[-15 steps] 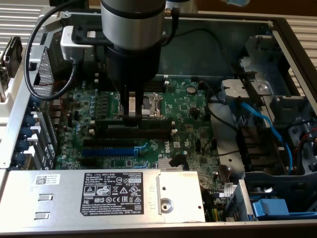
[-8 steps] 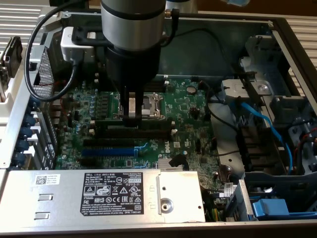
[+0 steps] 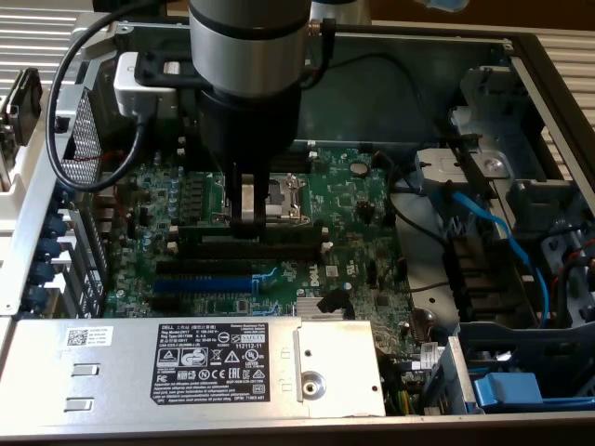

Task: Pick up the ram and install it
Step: 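Insert the ram into the slot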

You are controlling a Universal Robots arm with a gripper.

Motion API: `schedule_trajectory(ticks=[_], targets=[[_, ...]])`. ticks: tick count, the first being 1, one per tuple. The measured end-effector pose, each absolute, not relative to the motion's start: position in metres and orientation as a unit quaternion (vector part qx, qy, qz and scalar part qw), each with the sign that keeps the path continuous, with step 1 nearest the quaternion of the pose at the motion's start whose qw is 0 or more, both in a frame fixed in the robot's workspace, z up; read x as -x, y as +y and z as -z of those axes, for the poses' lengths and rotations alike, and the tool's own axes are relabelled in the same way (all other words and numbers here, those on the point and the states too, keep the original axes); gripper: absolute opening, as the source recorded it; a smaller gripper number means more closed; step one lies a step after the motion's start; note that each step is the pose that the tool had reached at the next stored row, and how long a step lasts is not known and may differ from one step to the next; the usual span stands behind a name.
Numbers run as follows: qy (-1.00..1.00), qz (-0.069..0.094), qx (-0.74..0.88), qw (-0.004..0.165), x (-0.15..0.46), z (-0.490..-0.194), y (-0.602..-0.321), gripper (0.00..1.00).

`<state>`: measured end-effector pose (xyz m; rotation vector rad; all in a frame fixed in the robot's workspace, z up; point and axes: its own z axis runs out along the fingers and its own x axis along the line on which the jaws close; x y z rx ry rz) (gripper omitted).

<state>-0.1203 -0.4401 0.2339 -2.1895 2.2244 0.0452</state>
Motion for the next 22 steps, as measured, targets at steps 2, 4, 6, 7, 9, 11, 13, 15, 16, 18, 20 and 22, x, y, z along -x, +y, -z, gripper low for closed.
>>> schedule_trajectory(ticks=[2,4,6,7,9,11,13,15,16,18,20,22], targets=[[0.713,-0.014,0.701,0.01,0.1203,-0.2337,-0.4402,0.12],[0.713,-0.014,0.701,0.01,0.1204,-0.2334,-0.4402,0.12],[0.713,-0.014,0.701,0.01,0.1204,-0.2331,-0.4402,0.12],[0.713,-0.014,0.701,0.01,0.1204,-0.233,-0.4402,0.12],[0.713,-0.014,0.701,0.01,0.1204,-0.2328,-0.4402,0.12],[0.713,-0.014,0.701,0.01,0.1204,-0.2325,-0.4402,0.12],[0.713,-0.014,0.701,0.01,0.1207,-0.2323,-0.4402,0.12],[0.713,-0.014,0.701,0.01,0.1213,-0.2321,-0.4401,0.12],[0.713,-0.015,0.701,0.01,0.1214,-0.2321,-0.4401,0.12],[0.713,-0.015,0.701,0.01,0.1214,-0.2319,-0.4402,0.12],[0.713,-0.015,0.701,0.01,0.1214,-0.2317,-0.4403,0.12],[0.713,-0.015,0.701,0.01,0.1213,-0.2316,-0.4404,0.12]])
